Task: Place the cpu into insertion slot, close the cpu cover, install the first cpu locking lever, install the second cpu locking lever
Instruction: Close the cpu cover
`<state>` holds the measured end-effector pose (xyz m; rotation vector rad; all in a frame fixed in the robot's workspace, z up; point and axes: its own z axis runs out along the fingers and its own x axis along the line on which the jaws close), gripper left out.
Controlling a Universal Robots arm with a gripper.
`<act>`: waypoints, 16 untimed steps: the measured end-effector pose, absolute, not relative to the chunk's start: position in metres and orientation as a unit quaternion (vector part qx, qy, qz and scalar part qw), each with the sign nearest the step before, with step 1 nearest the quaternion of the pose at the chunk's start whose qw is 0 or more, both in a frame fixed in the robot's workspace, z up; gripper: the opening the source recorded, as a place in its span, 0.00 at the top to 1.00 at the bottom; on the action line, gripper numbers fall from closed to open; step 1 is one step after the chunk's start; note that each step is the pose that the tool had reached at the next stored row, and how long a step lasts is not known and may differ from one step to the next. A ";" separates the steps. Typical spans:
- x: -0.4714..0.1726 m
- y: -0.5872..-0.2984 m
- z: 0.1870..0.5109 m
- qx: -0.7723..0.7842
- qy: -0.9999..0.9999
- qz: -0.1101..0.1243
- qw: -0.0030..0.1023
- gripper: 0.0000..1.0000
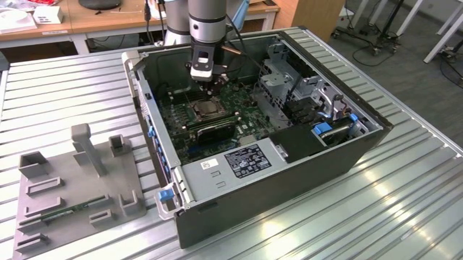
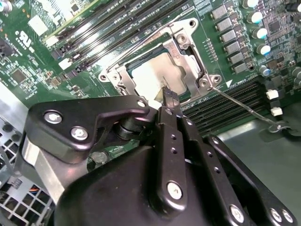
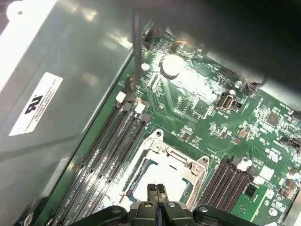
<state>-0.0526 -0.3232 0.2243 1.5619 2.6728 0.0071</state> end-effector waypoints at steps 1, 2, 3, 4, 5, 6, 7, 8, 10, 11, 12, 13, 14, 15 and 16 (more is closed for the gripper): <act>-0.053 -0.323 0.224 0.501 0.865 0.002 0.023 0.89; -0.053 -0.323 0.224 0.498 0.867 0.002 0.023 0.89; -0.053 -0.323 0.224 0.495 0.869 0.003 0.023 0.89; -0.053 -0.323 0.224 0.492 0.870 0.003 0.023 0.89; -0.053 -0.323 0.224 0.490 0.872 0.003 0.023 0.89; -0.053 -0.323 0.224 0.488 0.873 0.003 0.023 0.89; -0.053 -0.323 0.224 0.487 0.873 0.003 0.023 0.89; -0.053 -0.323 0.224 0.487 0.873 0.003 0.023 0.89; -0.053 -0.323 0.224 0.487 0.873 0.003 0.023 0.89; -0.053 -0.323 0.224 0.487 0.873 0.003 0.023 0.89; -0.053 -0.323 0.224 0.487 0.873 0.003 0.023 0.89; -0.053 -0.323 0.224 0.487 0.873 0.003 0.023 0.89; -0.053 -0.323 0.224 0.487 0.873 0.003 0.023 0.89; -0.053 -0.323 0.224 0.487 0.873 0.003 0.023 0.89; -0.053 -0.323 0.224 0.485 0.874 0.003 0.023 0.89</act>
